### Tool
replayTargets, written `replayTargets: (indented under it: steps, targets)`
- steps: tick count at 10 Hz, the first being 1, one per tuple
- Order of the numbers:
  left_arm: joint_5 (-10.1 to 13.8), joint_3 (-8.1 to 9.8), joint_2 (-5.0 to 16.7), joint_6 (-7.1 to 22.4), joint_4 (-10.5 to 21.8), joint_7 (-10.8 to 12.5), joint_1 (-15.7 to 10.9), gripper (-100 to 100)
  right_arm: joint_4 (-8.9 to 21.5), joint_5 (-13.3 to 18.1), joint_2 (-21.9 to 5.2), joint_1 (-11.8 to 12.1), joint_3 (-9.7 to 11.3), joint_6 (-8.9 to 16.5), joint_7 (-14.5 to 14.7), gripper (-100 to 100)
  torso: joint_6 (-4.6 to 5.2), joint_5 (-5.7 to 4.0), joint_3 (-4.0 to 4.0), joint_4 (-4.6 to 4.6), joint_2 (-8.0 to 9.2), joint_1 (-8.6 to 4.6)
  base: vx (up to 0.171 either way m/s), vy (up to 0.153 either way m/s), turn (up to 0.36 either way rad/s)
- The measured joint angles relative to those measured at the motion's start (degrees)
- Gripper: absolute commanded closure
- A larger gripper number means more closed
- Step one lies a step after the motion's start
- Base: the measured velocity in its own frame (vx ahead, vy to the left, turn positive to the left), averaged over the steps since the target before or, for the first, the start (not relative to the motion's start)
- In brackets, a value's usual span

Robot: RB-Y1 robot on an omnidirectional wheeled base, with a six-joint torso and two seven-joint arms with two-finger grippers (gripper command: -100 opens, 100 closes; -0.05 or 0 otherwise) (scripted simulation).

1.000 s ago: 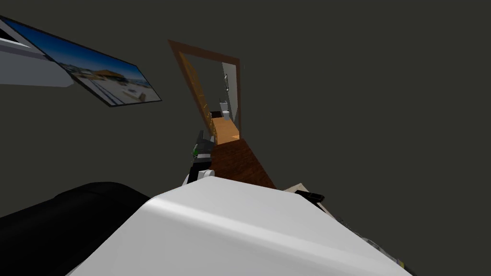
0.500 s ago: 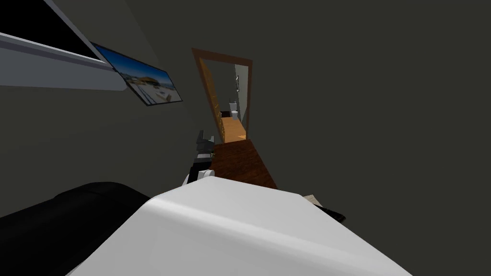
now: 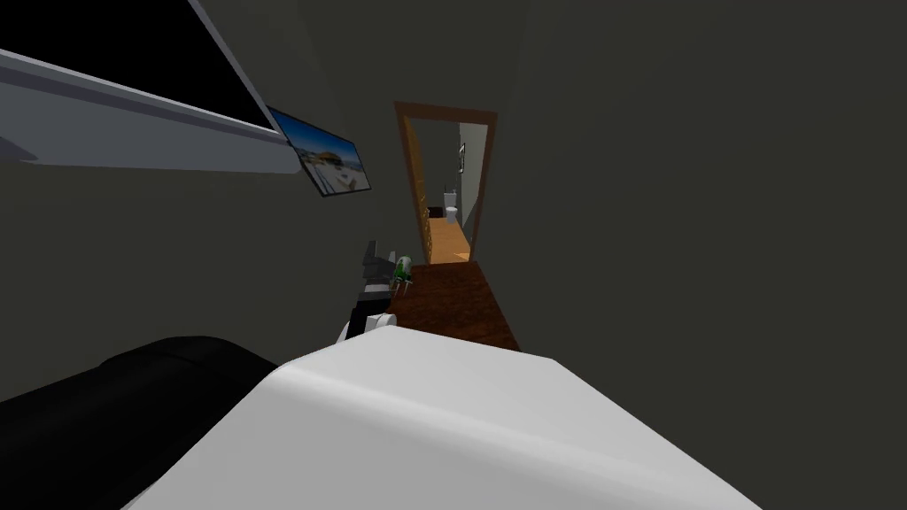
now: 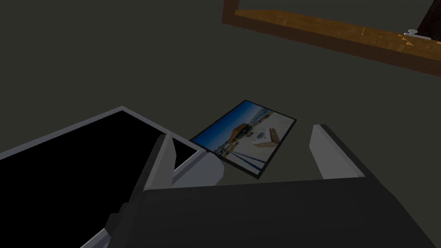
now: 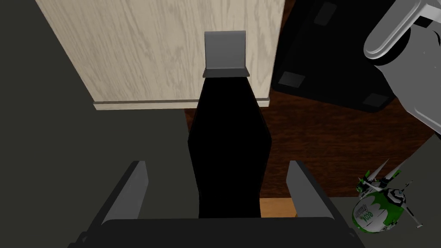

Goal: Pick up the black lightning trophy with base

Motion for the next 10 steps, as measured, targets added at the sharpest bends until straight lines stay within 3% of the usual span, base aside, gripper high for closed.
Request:
replayTargets:
  steps: [1,2,5,10]
  targets:
    - [0.00,0.01,0.01,0.00,0.00,0.00,0.00,0,0.02,-0.03,-0.10,-0.02,-0.03,-0.08,0.15,0,0.09,-0.04,0.12,0.04,0.23,-0.22,0.012,0.010,-0.009]
    - [0.00,0.01,0.01,0.00,0.00,0.00,0.00,0,0.01,-0.03,-0.09,-0.03,-0.03,-0.08,0.13,-100,0.09,-0.09,0.24,0.09,0.42,-0.40,-0.111,0.002,0.313]
    - [0.00,0.00,0.01,0.01,0.01,0.00,-0.04,0,0.90,-0.33,0.56,-2.18,1.79,1.75,-3.30,-100,-0.10,-0.26,0.66,0.32,1.09,-0.61,-0.190,0.018,0.262]
    - [0.00,0.01,0.01,0.01,0.01,0.00,-0.03,0,1.78,-0.92,1.27,-5.22,4.36,4.75,-8.90,-100,-0.09,-0.27,0.57,0.28,0.94,-0.66,-0.142,0.017,0.224]
